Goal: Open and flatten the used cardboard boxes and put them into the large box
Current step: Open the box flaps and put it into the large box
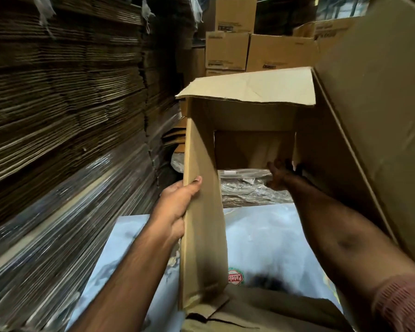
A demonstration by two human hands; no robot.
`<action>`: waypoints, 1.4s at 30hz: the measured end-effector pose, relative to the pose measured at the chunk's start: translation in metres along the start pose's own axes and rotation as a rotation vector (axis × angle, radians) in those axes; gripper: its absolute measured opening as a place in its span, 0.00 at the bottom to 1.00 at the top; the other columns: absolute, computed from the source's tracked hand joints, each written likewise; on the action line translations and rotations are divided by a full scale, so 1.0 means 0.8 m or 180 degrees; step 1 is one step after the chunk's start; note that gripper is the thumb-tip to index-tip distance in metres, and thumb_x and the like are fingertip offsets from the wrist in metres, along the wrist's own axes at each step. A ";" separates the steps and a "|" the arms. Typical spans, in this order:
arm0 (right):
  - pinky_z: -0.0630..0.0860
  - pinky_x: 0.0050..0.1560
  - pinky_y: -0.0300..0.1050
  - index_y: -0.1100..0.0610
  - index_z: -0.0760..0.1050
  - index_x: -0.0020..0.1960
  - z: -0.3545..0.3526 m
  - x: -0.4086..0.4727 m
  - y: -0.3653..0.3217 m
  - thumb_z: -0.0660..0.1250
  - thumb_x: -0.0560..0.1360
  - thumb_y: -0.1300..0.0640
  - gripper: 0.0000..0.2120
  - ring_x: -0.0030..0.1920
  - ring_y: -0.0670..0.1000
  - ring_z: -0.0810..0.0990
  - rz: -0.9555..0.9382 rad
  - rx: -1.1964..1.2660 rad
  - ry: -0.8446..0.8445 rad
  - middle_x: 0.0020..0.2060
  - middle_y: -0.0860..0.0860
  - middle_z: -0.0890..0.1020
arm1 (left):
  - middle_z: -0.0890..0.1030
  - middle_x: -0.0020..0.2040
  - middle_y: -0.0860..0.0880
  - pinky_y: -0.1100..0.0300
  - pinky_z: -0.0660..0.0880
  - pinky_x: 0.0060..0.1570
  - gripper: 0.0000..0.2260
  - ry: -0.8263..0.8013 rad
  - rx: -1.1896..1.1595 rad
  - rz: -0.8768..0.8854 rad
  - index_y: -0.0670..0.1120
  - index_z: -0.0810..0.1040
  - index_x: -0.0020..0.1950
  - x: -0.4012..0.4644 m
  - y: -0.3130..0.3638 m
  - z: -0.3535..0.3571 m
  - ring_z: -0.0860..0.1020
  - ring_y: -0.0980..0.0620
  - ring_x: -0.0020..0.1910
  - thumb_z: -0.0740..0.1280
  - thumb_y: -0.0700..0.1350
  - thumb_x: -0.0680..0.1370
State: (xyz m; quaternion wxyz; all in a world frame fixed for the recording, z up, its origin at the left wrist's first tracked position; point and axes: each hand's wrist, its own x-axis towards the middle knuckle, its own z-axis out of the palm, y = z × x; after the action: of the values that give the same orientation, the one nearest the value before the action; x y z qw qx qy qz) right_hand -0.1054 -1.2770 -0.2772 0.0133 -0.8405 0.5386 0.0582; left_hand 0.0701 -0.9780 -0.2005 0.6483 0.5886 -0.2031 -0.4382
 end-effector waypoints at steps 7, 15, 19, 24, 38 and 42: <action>0.53 0.74 0.65 0.49 0.48 0.80 -0.034 0.022 -0.006 0.65 0.78 0.41 0.39 0.79 0.63 0.43 -0.0207 0.0189 0.0169 0.80 0.53 0.42 | 0.85 0.45 0.39 0.47 0.82 0.43 0.08 0.0182 -0.0148 0.0084 0.42 0.81 0.52 0.007 0.004 0.019 0.84 0.41 0.41 0.70 0.45 0.78; 0.53 0.77 0.53 0.57 0.53 0.80 -0.047 -0.013 -0.090 0.66 0.78 0.46 0.38 0.78 0.64 0.49 -0.1223 0.0053 0.0645 0.78 0.63 0.51 | 0.82 0.52 0.40 0.43 0.78 0.58 0.04 0.0844 -0.0404 0.0205 0.47 0.79 0.46 0.045 -0.005 0.053 0.81 0.39 0.54 0.72 0.46 0.77; 0.57 0.77 0.56 0.62 0.66 0.74 -0.064 -0.050 -0.123 0.69 0.75 0.52 0.31 0.77 0.66 0.55 -0.1983 -0.0131 0.1182 0.75 0.68 0.59 | 0.84 0.52 0.40 0.42 0.77 0.60 0.08 0.1076 -0.0793 0.0304 0.41 0.81 0.53 0.071 -0.012 0.062 0.82 0.40 0.53 0.72 0.42 0.75; 0.53 0.76 0.59 0.62 0.73 0.69 -0.104 -0.110 -0.150 0.68 0.76 0.61 0.22 0.76 0.68 0.58 -0.2511 -0.0838 0.1796 0.73 0.69 0.64 | 0.77 0.64 0.38 0.43 0.77 0.60 0.23 0.1448 -0.1366 0.0302 0.40 0.70 0.69 0.082 -0.004 0.071 0.79 0.40 0.59 0.70 0.35 0.75; 0.65 0.67 0.60 0.52 0.58 0.76 -0.156 -0.179 -0.172 0.72 0.70 0.36 0.43 0.67 0.59 0.68 -0.0986 -0.0097 0.1881 0.68 0.57 0.70 | 0.78 0.61 0.39 0.50 0.78 0.54 0.13 0.1331 -0.1042 -0.0608 0.40 0.74 0.60 0.062 -0.085 0.023 0.77 0.45 0.53 0.63 0.40 0.76; 0.70 0.62 0.57 0.52 0.68 0.65 -0.130 -0.204 -0.190 0.73 0.71 0.41 0.29 0.64 0.56 0.74 -0.1226 0.0050 0.1781 0.63 0.53 0.77 | 0.79 0.60 0.39 0.46 0.78 0.56 0.22 0.0922 -0.0437 -0.0886 0.40 0.76 0.59 0.068 -0.130 -0.008 0.79 0.42 0.50 0.69 0.49 0.68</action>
State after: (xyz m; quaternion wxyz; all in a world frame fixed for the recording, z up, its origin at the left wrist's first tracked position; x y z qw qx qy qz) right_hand -0.0264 -1.0742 -0.1621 -0.1178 -0.9100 0.3531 -0.1825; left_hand 0.0697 -1.0098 -0.3139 0.6426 0.6222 0.0058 -0.4471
